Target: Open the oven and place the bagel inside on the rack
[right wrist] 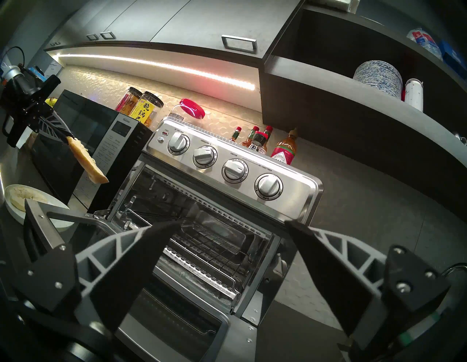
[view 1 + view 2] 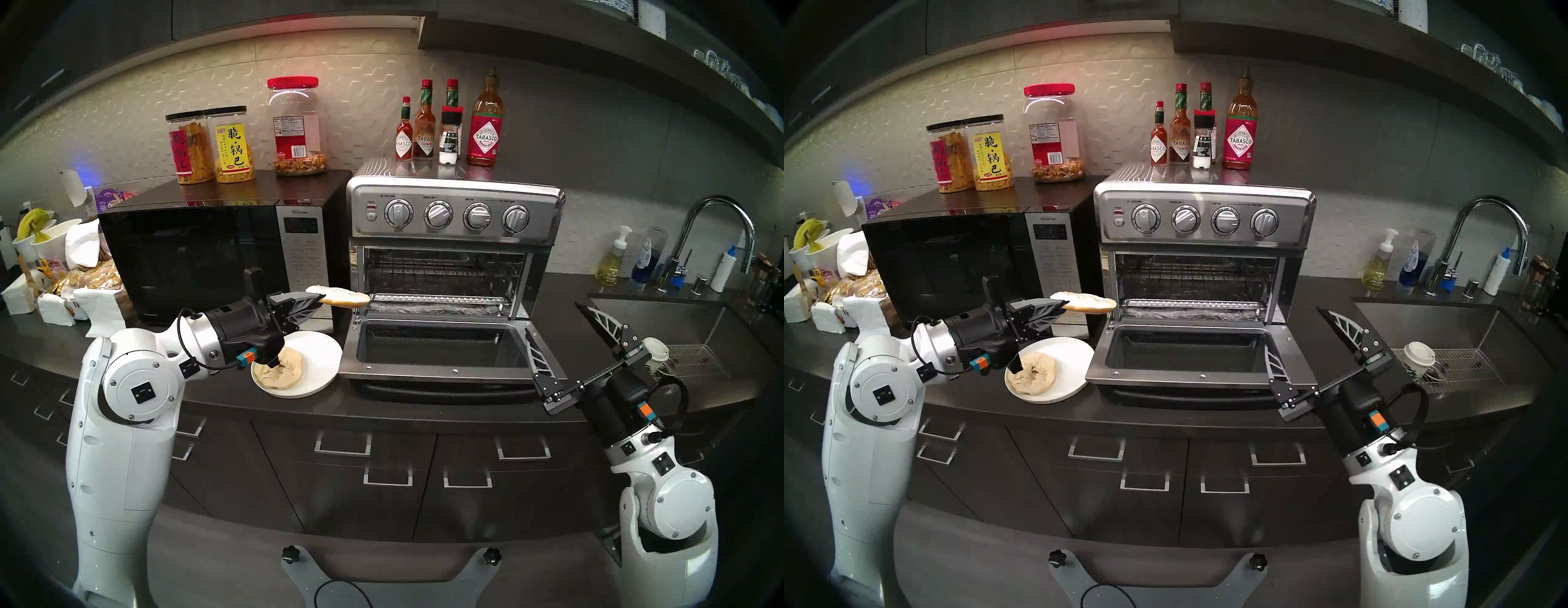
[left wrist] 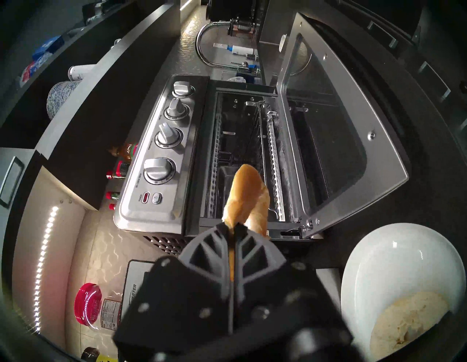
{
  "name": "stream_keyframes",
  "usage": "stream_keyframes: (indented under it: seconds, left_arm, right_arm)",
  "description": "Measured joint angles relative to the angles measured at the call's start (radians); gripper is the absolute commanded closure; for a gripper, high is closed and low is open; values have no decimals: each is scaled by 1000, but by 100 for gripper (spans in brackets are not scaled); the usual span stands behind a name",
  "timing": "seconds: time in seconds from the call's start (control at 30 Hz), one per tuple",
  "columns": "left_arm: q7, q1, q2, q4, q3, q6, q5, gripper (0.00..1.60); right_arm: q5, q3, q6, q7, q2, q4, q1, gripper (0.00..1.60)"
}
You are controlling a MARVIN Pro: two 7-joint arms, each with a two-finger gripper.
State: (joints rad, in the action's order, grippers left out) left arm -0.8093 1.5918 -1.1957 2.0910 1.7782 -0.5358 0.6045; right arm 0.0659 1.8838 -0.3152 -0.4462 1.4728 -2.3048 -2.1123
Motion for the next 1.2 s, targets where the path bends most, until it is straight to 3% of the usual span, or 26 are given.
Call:
stream_keyframes:
  seconds: [0.23,0.7,1.2]
  left_arm:
    - [1,-21,-12,-2,-38,18,22,160]
    - [1,-118,-57,-75,-186,80,123,160]
    - [8,-214,-96,-141,-257,121,178,160]
  right_arm:
    - [0,0,0,0,0,0,0,0]
    - [0,0,0,0,0,0,0,0]
    - [0,0,0,0,0,0,0,0]
